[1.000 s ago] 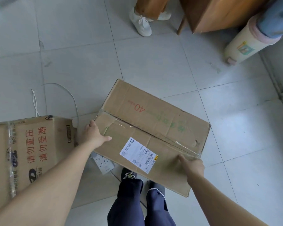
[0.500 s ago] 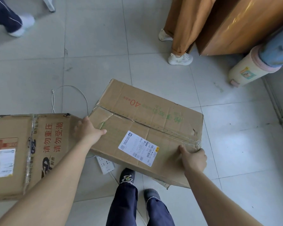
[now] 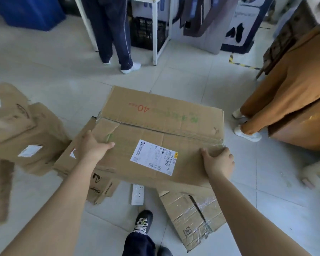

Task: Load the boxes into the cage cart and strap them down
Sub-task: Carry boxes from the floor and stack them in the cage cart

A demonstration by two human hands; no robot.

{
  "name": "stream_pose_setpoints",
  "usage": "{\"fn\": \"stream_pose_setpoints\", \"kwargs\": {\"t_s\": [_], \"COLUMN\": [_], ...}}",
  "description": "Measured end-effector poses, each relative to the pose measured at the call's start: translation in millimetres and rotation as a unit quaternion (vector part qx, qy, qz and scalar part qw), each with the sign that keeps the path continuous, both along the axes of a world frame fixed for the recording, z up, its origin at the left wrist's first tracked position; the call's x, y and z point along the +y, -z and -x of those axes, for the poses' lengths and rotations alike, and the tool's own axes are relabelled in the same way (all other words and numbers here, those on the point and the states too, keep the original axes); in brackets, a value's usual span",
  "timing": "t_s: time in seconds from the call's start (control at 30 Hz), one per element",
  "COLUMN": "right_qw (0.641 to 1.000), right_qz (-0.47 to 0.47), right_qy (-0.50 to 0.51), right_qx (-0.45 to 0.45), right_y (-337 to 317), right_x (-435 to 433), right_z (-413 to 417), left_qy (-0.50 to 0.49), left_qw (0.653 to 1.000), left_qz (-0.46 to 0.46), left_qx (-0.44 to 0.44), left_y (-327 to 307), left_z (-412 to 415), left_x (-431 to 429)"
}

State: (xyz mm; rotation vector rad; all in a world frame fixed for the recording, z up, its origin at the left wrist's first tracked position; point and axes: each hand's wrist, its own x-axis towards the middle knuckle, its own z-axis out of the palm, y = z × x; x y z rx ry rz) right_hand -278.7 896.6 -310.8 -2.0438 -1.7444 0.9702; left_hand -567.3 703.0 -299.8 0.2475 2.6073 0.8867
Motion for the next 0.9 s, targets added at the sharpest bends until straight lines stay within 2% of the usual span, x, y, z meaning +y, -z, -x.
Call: {"fn": "stream_pose_setpoints", "kwargs": {"t_s": [0.2, 0.37, 0.57, 0.9], "right_qw": [0.990, 0.968, 0.925, 0.839], "right_qz": [-0.047, -0.066, -0.071, -0.076], "right_qy": [-0.128, -0.240, -0.371, -0.535], "right_qx": [0.019, 0.028, 0.043, 0.062], "right_y": [-59, -102, -142, -184], "right_x": [-41, -101, -204, -436], "right_z": [68, 131, 203, 280], "left_qy": [-0.112, -0.209, -0.311, -0.468], "left_qw": [0.992, 0.974, 0.945, 0.876], "left_qz": [-0.033, -0.038, -0.030, -0.003], "left_qx": [0.053, 0.078, 0.097, 0.116], "left_y": [-65, -104, -136, -168], "left_z": [14, 12, 0, -58], "left_x": [-111, -217, -359, -599]}}
